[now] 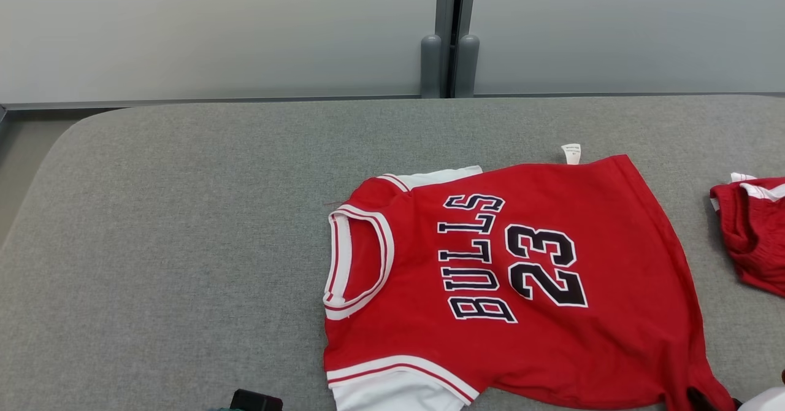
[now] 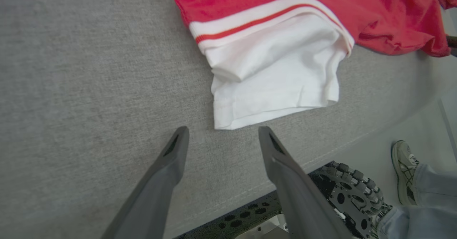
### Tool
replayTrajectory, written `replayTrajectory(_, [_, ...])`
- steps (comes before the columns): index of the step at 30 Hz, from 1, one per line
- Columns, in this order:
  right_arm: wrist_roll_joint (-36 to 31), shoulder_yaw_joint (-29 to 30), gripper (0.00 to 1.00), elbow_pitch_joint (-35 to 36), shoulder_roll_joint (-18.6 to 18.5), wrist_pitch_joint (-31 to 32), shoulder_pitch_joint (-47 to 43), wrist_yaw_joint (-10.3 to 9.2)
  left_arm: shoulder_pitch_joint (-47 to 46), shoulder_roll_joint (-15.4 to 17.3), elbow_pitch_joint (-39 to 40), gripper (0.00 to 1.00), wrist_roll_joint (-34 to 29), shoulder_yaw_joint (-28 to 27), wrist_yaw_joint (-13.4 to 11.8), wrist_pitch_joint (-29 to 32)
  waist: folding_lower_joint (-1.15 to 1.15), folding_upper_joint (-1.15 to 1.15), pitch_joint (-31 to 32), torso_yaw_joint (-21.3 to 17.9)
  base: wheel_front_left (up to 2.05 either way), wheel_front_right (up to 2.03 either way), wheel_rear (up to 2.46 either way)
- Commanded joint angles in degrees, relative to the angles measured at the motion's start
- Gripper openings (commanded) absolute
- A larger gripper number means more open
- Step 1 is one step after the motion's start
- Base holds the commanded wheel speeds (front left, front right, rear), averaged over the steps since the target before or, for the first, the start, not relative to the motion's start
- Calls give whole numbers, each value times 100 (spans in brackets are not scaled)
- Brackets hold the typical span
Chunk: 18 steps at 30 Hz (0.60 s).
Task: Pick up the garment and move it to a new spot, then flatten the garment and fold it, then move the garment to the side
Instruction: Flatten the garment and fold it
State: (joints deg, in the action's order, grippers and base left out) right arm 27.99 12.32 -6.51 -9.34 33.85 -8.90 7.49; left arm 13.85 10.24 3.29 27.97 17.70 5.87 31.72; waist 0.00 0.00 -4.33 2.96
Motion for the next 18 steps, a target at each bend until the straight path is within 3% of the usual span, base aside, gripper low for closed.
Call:
replayTrajectory(1, [24,-13,100,-33,-22,-5,85,2,-142,-1,-78,100,37,19,33,-57,0,0,-20,5,0,0,0])
replayTrajectory(10, [71,-201,100,-258,-12,-65,250,2,-682,-156,-970,100,423,350,140,-211,0,0,-121,-5,0,0,0])
replayTrajectory(11, [73,-211,100,-271,-14,-73,262,2,-741,-162,-1044,95,444,383,146,-245,0,0,-129,-9,0,0,0])
replayTrajectory(12, [80,-228,100,-285,-15,-90,270,2,-784,-159,-1114,80,465,413,151,-275,0,0,-133,-12,0,0,0])
replayTrajectory(13, [91,-254,71,-277,-21,-129,276,2,-820,-152,-1180,42,489,442,146,-291,0,0,-138,-14,0,0,0])
replayTrajectory(14, [99,-279,46,-270,-28,-169,289,2,-850,-156,-1228,30,515,468,148,-330,0,0,-142,-16,0,0,0])
replayTrajectory(15, [119,-304,6,-271,-38,-207,296,2,-882,-154,-1267,0,528,482,152,-374,0,0,-145,-16,0,0,0])
replayTrajectory(16, [148,-329,0,-274,-58,-238,300,2,-902,-142,-1300,0,566,514,156,-370,0,0,-147,-15,0,0,0])
replayTrajectory(18, [190,-377,0,-261,-90,-304,309,2,-913,-87,-1333,0,646,568,161,-360,0,0,-139,-14,0,0,0])
